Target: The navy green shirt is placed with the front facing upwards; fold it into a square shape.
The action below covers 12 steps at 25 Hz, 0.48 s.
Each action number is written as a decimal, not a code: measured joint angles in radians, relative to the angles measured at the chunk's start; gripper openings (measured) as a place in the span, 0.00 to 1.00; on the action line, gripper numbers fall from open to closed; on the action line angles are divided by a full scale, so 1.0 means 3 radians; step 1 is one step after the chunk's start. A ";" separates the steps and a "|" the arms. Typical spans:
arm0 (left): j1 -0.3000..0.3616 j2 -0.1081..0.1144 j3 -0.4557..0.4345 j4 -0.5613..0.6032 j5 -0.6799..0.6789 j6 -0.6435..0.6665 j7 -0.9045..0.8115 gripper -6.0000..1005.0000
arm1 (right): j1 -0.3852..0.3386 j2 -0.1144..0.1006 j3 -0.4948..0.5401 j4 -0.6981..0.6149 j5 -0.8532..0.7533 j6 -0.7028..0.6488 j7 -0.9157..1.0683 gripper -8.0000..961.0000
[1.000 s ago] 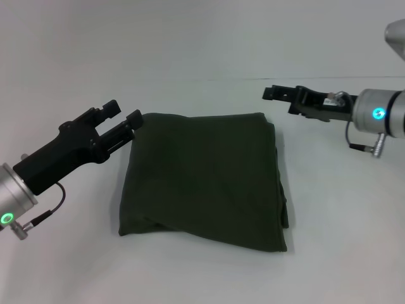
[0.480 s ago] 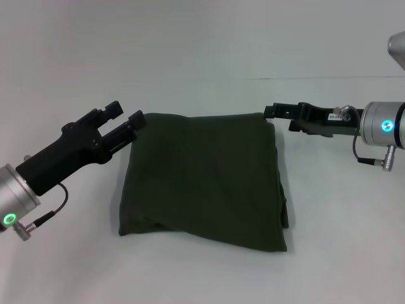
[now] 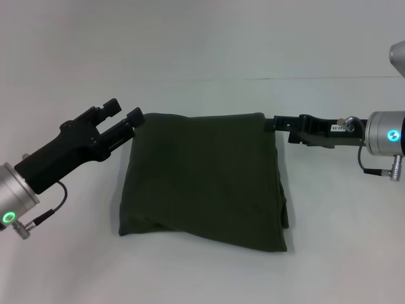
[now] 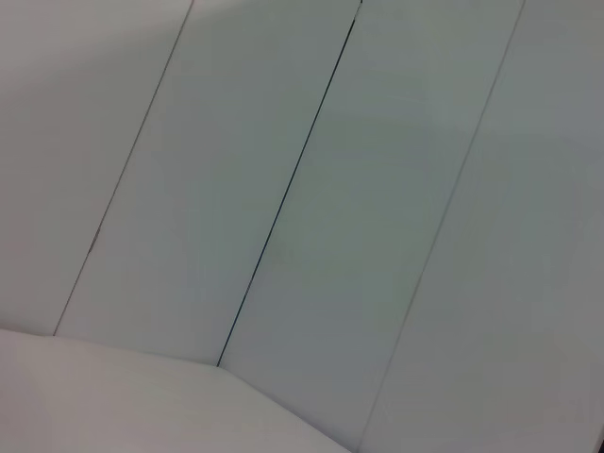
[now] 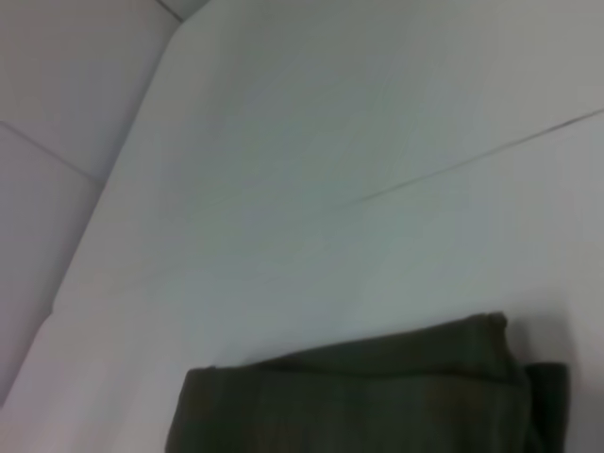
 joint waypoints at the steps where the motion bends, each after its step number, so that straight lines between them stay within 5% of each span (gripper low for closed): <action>1: 0.0000 0.0000 0.0003 -0.0001 0.0000 0.0000 0.0000 0.71 | -0.0002 -0.0005 -0.0001 0.0006 0.0000 -0.0025 0.0001 0.95; 12: -0.0016 0.0000 0.0012 -0.0038 0.0000 -0.0002 0.0006 0.71 | 0.0010 0.0075 -0.0120 0.0041 -0.0131 -0.0047 0.0078 0.95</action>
